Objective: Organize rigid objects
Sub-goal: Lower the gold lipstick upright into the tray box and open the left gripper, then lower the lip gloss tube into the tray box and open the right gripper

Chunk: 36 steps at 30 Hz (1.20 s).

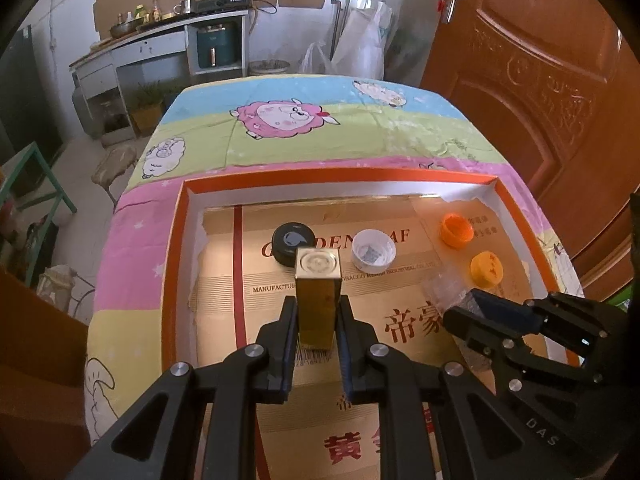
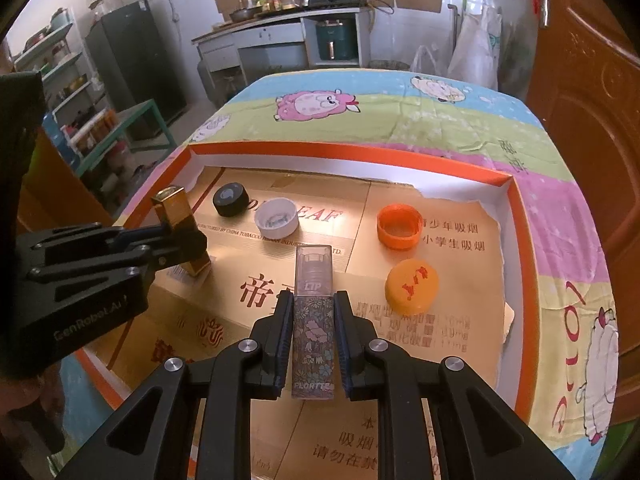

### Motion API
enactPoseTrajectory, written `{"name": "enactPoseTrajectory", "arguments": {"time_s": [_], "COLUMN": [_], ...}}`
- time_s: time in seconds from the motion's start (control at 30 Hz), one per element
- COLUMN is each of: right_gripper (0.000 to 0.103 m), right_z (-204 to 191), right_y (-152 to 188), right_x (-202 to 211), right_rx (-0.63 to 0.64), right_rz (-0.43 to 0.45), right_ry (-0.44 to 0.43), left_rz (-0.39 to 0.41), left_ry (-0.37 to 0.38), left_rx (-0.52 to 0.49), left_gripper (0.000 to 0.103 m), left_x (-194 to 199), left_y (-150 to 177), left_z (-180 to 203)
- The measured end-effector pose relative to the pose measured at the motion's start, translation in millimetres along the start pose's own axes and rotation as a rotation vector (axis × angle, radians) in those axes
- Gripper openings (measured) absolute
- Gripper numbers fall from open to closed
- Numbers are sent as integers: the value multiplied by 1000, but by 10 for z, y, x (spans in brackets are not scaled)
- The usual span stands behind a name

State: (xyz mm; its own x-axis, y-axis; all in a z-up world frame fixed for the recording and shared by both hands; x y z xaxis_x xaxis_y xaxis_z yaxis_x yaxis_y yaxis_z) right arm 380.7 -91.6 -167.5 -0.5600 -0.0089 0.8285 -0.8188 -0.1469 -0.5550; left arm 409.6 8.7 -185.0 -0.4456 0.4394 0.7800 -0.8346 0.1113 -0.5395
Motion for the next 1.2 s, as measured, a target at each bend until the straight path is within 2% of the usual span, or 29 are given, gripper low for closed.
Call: {"name": "enactPoseTrajectory", "arguments": {"time_s": [0.73, 1.0, 1.07, 1.13, 1.2], "right_gripper": [21, 22, 24, 26, 27], "right_z": [-4, -10, -14, -29, -39], "right_y": [-55, -42, -48, -48, -53], "right_x": [-64, -77, -79, -71, -54], "right_rx": [11, 13, 15, 18, 25], "right_rz": [17, 15, 19, 24, 32], "right_ry": [4, 2, 2, 2, 12], "left_rz": [-12, 19, 25, 29, 37], "left_ry": [23, 19, 20, 22, 24], "left_rx": [1, 9, 9, 6, 2], "left_gripper": [20, 20, 26, 47, 53], "left_x": [-135, -66, -42, -19, 8], "left_y": [68, 53, 51, 54, 57], "left_z": [15, -4, -4, 0, 14]}}
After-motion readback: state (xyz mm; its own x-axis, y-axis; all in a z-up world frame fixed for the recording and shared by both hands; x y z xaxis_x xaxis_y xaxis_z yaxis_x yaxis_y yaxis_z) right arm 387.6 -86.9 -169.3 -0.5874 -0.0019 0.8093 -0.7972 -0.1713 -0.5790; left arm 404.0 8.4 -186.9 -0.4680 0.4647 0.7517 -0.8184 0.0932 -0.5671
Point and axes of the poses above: each gripper's, at about its wrist camera, not at the fingertips, and x roughly against the way its jaws point, z to its right, y to its underside, the point moved 6 cm from there along -x, roughly the way its jaws point, and after that the axes turned 15 degrees about y, right-handed, at the moved point
